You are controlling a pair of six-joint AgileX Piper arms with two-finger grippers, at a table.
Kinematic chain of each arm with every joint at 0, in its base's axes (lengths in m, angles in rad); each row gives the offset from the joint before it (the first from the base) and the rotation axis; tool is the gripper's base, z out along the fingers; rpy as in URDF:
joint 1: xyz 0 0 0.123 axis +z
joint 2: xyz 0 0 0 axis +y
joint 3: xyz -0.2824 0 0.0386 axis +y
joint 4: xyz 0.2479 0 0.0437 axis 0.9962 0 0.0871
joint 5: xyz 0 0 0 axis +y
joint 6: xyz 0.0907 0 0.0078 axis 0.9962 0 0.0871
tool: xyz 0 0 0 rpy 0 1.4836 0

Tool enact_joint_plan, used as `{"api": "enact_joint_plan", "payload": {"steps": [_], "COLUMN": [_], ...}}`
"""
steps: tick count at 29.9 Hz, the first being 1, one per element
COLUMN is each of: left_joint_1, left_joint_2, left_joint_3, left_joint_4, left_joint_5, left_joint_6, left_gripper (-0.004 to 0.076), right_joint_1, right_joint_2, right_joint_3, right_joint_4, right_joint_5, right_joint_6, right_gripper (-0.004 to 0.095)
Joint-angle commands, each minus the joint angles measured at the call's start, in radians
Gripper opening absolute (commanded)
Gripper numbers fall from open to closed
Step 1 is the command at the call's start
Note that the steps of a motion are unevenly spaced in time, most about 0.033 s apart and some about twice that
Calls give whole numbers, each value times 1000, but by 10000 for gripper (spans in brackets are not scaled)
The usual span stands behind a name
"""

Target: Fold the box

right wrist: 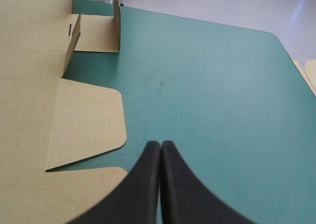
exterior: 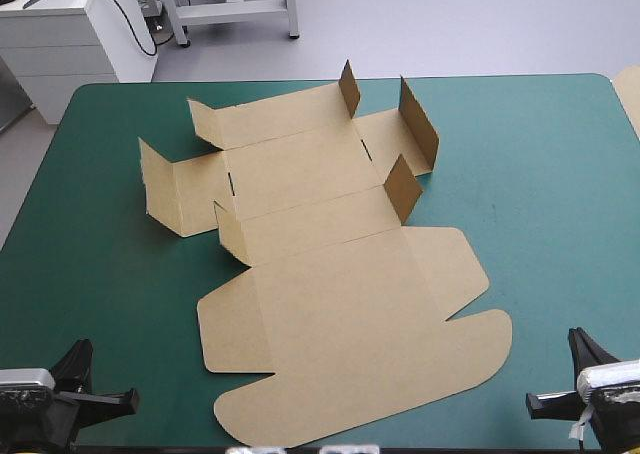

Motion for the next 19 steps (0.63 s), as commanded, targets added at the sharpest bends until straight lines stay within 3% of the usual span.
{"api": "enact_joint_plan", "payload": {"steps": [1, 11, 19], "left_joint_1": [3, 3, 3], "left_joint_2": [-5, -5, -5], "left_joint_3": [-24, -24, -24], "left_joint_4": [-10, -10, -10], "left_joint_5": [-79, -79, -79], "left_joint_6": [-2, 2, -1], "left_gripper": [-8, -8, -8], "right_joint_1": [2, 2, 2], "right_joint_2": [-4, 17, 270], "right_joint_3": [-24, -26, -206], "right_joint_4": [-10, 3, 63], "right_joint_5": [-81, -81, -24], "right_joint_6": [-1, 6, -43], "right_gripper": [-15, -15, -16]}}
